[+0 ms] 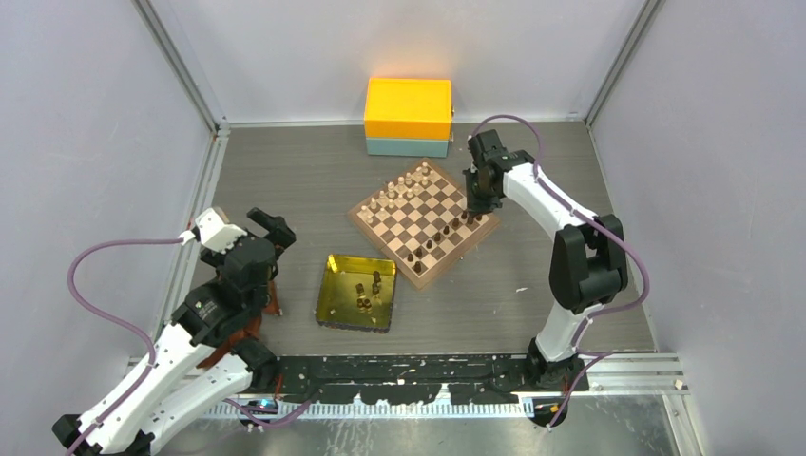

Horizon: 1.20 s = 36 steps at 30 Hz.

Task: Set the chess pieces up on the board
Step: Place the chess piece on the chessboard.

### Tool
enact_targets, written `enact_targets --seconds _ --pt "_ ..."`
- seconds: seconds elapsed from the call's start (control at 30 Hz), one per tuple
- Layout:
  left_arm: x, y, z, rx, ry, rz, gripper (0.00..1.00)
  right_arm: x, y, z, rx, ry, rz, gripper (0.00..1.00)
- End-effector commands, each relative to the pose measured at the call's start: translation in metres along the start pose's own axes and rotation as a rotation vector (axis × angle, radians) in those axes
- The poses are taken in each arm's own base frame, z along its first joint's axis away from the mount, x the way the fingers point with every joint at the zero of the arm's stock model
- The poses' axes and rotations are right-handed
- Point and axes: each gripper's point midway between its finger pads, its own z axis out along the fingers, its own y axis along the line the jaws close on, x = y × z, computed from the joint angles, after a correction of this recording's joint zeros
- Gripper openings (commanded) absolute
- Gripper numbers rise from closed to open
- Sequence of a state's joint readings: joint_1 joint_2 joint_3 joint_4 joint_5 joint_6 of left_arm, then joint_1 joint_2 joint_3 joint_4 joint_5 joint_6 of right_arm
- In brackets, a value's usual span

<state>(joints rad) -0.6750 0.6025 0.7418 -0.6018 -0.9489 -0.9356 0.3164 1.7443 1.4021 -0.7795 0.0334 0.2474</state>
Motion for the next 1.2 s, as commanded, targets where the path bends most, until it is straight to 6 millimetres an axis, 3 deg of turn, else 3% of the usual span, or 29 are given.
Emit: enact_targets --seconds 0.0,0.5,1.17 --pt "-0.006 -0.006 0.000 0.012 -0.023 -0.032 1.00 -0.024 0.000 -0.006 0.004 -0.060 -0.024 0.01" --pt "-0.004 -0.005 0.001 0.010 -0.020 -0.028 1.00 -0.023 -0.014 0.006 0.049 -0.036 -0.070 0.01" --pt "-0.002 -0.004 0.000 0.022 -0.013 -0.034 1.00 -0.008 0.001 0.003 -0.086 -0.008 -0.178 0.01"
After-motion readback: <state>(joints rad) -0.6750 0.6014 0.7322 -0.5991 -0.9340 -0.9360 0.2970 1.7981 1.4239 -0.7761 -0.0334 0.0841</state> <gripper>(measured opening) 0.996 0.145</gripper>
